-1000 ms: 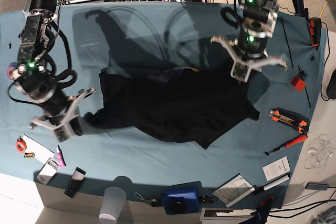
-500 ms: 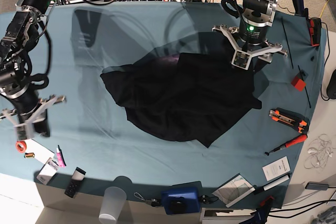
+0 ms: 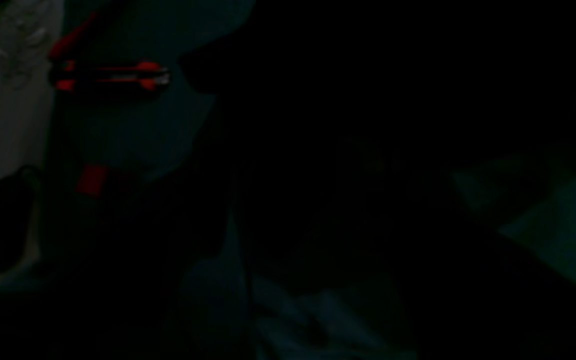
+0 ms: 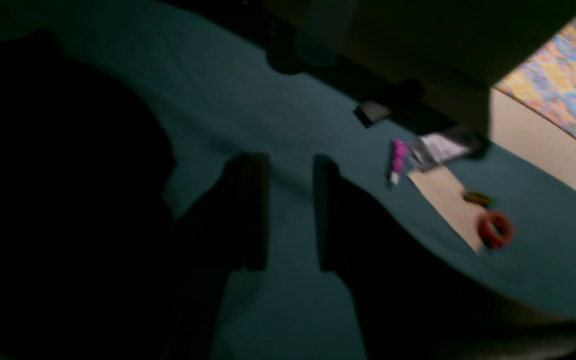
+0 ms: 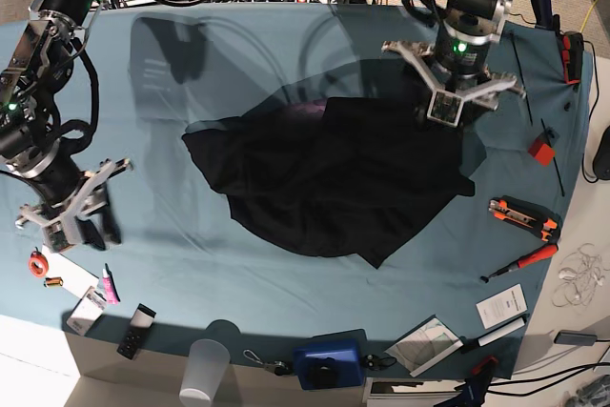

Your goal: Layout the t-shirt on the table in an organized manner, then fold the t-shirt properly

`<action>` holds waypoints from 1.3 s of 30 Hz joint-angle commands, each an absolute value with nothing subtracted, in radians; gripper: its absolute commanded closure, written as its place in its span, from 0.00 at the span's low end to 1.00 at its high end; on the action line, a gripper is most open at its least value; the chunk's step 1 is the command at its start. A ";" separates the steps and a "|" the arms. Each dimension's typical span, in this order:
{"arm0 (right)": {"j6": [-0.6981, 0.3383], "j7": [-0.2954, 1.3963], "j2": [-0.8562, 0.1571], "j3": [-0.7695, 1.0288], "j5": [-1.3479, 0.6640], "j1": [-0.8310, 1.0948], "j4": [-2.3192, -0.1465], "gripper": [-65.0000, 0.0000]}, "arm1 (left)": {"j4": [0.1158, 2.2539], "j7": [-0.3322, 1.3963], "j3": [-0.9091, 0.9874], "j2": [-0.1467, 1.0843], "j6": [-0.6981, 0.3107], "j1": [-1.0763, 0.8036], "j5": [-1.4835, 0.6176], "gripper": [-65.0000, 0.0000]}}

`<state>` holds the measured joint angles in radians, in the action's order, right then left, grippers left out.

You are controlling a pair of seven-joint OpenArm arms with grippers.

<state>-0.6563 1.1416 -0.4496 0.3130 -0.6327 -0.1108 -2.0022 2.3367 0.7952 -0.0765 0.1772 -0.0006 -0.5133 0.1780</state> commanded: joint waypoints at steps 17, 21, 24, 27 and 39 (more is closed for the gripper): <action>-0.688 1.028 -0.466 -0.545 -0.191 -0.243 -2.014 0.76 | 2.356 0.875 -0.075 0.175 0.064 -0.521 0.461 0.47; -0.651 1.013 -0.465 -0.665 -0.121 -0.276 -1.971 0.76 | 2.356 0.875 -0.075 0.175 0.064 -0.521 0.461 0.47; -0.632 0.981 -0.462 -0.723 -0.055 -0.304 -1.907 0.76 | 2.356 0.873 -0.075 0.175 0.064 -0.521 0.461 0.47; -0.605 0.875 -0.462 -0.742 0.015 -0.322 -1.863 0.76 | 2.356 0.864 -0.075 0.175 0.064 -0.521 0.459 0.47; -0.613 1.006 -0.463 -0.742 -0.076 -0.324 -1.837 0.76 | 2.356 0.856 -0.075 0.175 0.090 -0.521 0.441 0.47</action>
